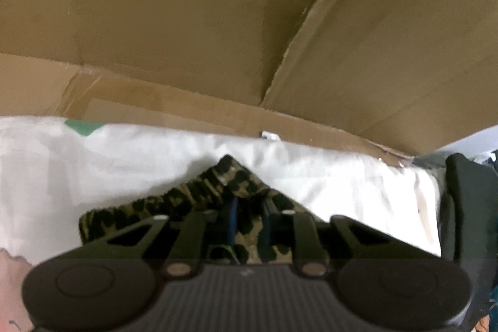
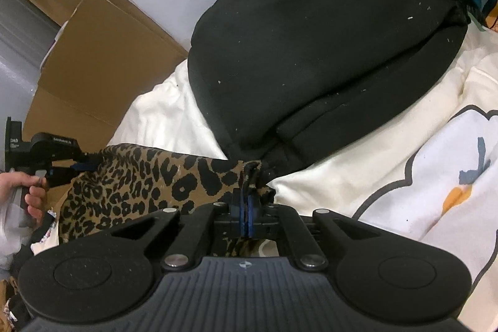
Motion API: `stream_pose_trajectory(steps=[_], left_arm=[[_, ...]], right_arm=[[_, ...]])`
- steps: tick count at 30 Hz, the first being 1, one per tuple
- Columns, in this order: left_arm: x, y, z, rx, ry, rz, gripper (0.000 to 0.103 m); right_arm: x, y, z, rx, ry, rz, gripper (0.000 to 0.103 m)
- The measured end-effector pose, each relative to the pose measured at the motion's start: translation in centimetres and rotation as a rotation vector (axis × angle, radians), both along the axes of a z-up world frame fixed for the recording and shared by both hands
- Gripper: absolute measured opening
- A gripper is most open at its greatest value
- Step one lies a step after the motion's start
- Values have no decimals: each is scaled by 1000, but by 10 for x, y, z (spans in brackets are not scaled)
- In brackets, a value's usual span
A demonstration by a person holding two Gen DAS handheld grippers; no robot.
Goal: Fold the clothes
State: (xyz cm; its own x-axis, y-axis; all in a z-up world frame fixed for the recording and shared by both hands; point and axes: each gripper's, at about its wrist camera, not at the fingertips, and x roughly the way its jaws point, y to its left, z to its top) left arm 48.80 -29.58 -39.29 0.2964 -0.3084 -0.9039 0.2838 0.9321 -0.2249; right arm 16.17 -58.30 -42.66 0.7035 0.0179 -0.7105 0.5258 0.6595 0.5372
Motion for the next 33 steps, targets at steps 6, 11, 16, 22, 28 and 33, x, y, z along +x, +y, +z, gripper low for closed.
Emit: stream_pose_trajectory(steps=[6,11,16,22,28,33], left_arm=[[1,-4,14,-6,-17,-29,16],[-7,11,42,-43,-30,-51,17],[-35,30,71,-48,-61,-145,17],[-71,38,63,7,-76,-339,17],[-66,38,21,107,-62,-347,15],[-50,44,-4,66,-26,-324,3]], right_arm=[[-8,7,4,-24,35,-2,1],[-25,8,24,-60,41,-48,4],[-30,17,45,-104,-31,-37,24],[0,50,42,-59,-70,89,26],[24,83,20,-141,-8,243,37],[9,80,8,-180,48,262,36]])
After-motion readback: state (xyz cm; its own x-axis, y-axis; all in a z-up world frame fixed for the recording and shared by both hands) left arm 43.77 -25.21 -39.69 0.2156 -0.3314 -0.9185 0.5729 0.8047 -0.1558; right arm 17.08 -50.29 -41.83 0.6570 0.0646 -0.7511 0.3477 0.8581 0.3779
